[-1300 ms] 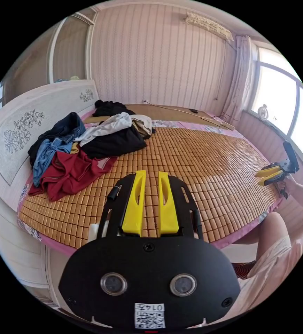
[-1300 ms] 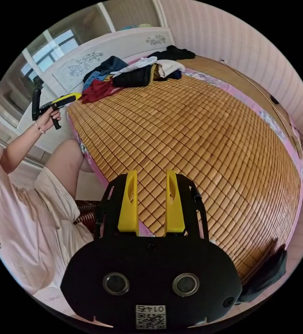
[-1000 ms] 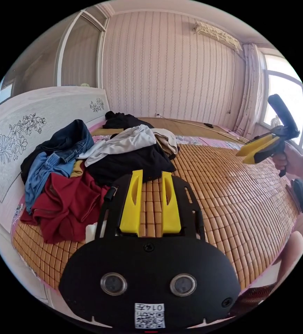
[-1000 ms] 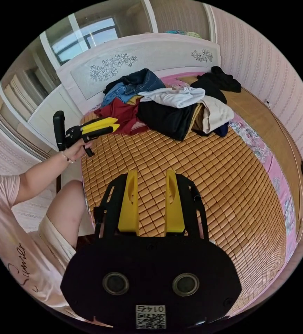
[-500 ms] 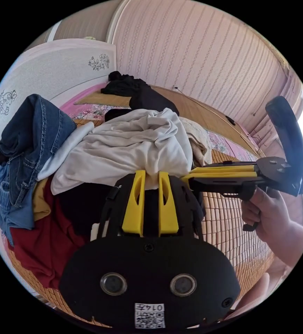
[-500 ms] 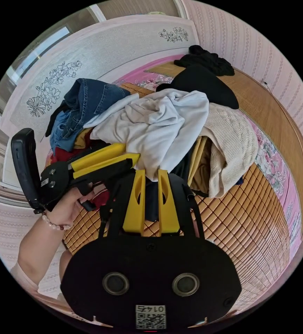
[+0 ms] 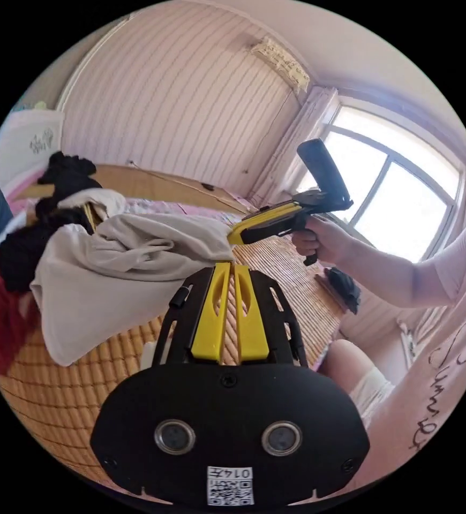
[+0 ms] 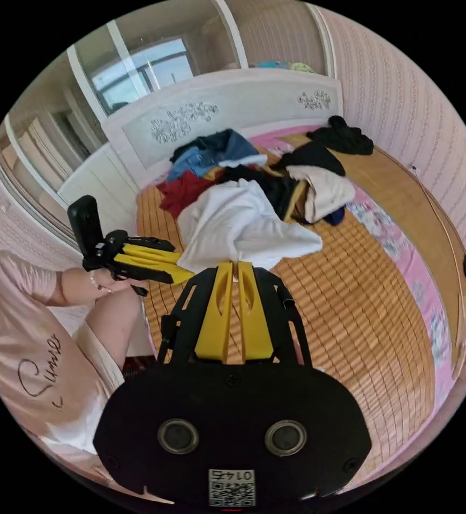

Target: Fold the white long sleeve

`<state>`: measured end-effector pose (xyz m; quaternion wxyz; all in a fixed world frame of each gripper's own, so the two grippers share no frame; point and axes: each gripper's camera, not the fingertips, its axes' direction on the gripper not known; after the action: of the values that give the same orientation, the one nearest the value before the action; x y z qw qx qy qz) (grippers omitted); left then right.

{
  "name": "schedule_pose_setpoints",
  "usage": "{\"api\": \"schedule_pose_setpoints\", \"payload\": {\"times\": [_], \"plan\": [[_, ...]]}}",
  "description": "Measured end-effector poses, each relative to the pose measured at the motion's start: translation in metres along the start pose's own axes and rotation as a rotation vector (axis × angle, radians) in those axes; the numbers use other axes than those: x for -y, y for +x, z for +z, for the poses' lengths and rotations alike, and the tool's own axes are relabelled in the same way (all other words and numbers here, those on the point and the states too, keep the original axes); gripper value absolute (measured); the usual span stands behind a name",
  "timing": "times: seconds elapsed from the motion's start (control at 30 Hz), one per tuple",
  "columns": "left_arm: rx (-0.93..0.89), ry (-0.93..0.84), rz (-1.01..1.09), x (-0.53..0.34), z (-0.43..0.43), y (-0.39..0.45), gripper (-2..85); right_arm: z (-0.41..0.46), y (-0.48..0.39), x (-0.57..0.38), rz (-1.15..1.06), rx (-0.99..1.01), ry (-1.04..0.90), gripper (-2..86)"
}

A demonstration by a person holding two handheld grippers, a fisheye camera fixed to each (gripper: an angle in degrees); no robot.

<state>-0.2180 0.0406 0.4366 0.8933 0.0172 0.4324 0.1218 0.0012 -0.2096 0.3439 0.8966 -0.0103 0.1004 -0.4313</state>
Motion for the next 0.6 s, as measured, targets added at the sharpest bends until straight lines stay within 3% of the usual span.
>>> {"api": "schedule_pose_setpoints", "payload": {"times": [0.1,0.23,0.43,0.6], "plan": [[-0.033,-0.160,-0.054,-0.052,0.026,0.029,0.1,0.047,0.005,-0.094,0.234,-0.086,-0.241,0.4],[0.124,-0.236,-0.045,-0.078,-0.012,0.038,0.5,0.033,-0.014,-0.147,0.387,0.080,-0.114,4.7],[0.418,-0.208,-0.091,-0.051,-0.048,-0.008,0.2,0.034,-0.093,-0.113,0.194,0.169,-0.010,8.9],[0.475,-0.256,-0.129,-0.018,-0.018,-0.045,5.0,0.061,-0.151,-0.093,0.045,0.207,-0.090,12.5]]}}
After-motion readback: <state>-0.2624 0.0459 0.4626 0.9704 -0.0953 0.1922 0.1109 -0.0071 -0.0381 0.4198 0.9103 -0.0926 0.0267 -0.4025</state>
